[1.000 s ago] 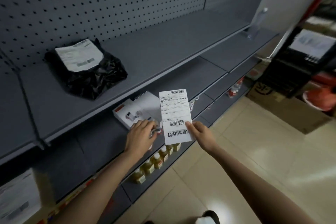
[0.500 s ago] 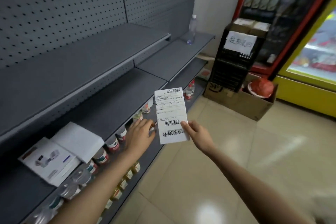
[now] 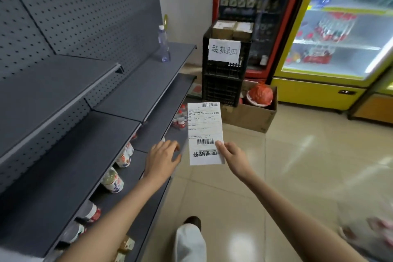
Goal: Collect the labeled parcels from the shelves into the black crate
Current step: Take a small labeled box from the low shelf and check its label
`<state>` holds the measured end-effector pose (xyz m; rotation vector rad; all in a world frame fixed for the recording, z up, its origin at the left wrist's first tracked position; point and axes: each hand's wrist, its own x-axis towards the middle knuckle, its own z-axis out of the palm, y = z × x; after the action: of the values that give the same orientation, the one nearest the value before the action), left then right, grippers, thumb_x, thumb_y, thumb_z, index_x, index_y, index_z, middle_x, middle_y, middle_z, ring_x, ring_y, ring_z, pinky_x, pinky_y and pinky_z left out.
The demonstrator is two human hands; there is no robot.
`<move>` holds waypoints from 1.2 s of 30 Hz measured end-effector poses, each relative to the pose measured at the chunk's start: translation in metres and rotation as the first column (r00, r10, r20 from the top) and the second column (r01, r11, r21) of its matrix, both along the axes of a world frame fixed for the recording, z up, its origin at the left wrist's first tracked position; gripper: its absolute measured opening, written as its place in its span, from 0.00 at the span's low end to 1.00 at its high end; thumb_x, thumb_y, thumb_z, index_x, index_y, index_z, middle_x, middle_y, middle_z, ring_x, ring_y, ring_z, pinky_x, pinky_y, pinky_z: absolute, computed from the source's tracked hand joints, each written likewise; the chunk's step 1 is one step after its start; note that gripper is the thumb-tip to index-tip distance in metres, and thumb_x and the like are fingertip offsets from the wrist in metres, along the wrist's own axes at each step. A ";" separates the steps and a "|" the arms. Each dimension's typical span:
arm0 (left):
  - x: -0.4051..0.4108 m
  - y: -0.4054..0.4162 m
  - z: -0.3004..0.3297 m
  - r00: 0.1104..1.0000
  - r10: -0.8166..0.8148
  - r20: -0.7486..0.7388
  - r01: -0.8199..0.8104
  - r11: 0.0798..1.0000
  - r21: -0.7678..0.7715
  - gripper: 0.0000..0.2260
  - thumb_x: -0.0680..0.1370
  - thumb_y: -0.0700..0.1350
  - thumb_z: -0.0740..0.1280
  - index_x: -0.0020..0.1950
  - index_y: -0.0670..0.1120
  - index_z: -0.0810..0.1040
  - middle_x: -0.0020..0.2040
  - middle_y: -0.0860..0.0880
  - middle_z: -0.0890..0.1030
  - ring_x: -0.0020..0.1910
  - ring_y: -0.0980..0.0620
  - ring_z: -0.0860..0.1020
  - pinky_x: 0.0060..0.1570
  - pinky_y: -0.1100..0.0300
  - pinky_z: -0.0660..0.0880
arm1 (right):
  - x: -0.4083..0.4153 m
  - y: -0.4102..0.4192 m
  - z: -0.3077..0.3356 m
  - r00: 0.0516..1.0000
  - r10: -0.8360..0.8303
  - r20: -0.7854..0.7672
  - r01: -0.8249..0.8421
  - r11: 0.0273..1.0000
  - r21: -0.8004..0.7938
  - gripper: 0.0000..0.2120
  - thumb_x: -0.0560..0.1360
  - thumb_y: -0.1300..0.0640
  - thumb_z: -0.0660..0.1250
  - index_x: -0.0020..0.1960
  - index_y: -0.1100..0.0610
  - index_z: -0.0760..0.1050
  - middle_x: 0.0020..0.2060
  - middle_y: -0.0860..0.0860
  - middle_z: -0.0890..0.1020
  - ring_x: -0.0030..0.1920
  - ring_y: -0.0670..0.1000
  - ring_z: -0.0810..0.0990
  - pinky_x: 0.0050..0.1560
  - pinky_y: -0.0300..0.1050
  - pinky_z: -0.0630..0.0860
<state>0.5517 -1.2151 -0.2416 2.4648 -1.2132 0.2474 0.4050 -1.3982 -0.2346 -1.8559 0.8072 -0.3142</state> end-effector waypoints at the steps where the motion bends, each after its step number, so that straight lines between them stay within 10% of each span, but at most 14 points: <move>1: 0.013 -0.014 -0.001 1.000 -0.016 0.003 0.016 1.000 0.004 0.08 0.70 0.46 0.71 0.44 0.49 0.74 0.41 0.53 0.78 0.41 0.49 0.75 0.40 0.55 0.69 | 0.009 -0.012 -0.001 1.000 -0.018 0.000 0.018 1.000 -0.002 0.16 0.77 0.41 0.61 0.48 0.54 0.76 0.40 0.40 0.79 0.43 0.41 0.77 0.41 0.31 0.69; 22: 0.296 -0.323 0.039 0.938 -0.318 0.137 0.316 0.948 0.033 0.08 0.70 0.45 0.72 0.45 0.47 0.75 0.40 0.51 0.78 0.41 0.49 0.75 0.40 0.57 0.72 | 0.245 -0.277 0.025 0.953 -0.290 0.086 0.290 0.957 0.008 0.18 0.76 0.39 0.61 0.49 0.53 0.78 0.42 0.43 0.81 0.45 0.42 0.78 0.44 0.39 0.70; 36: 0.435 -0.582 0.066 0.961 -0.241 0.138 0.245 0.969 -0.017 0.09 0.71 0.44 0.71 0.49 0.46 0.76 0.44 0.50 0.80 0.45 0.48 0.77 0.40 0.56 0.72 | 0.394 -0.541 0.048 0.970 -0.214 0.112 0.223 0.972 -0.078 0.24 0.73 0.31 0.57 0.47 0.51 0.77 0.39 0.42 0.81 0.43 0.41 0.78 0.43 0.41 0.71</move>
<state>0.9868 -1.7975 -0.1758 2.2720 -1.5399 0.3670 0.7994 -1.9390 -0.1868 -1.8200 0.9419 -0.5900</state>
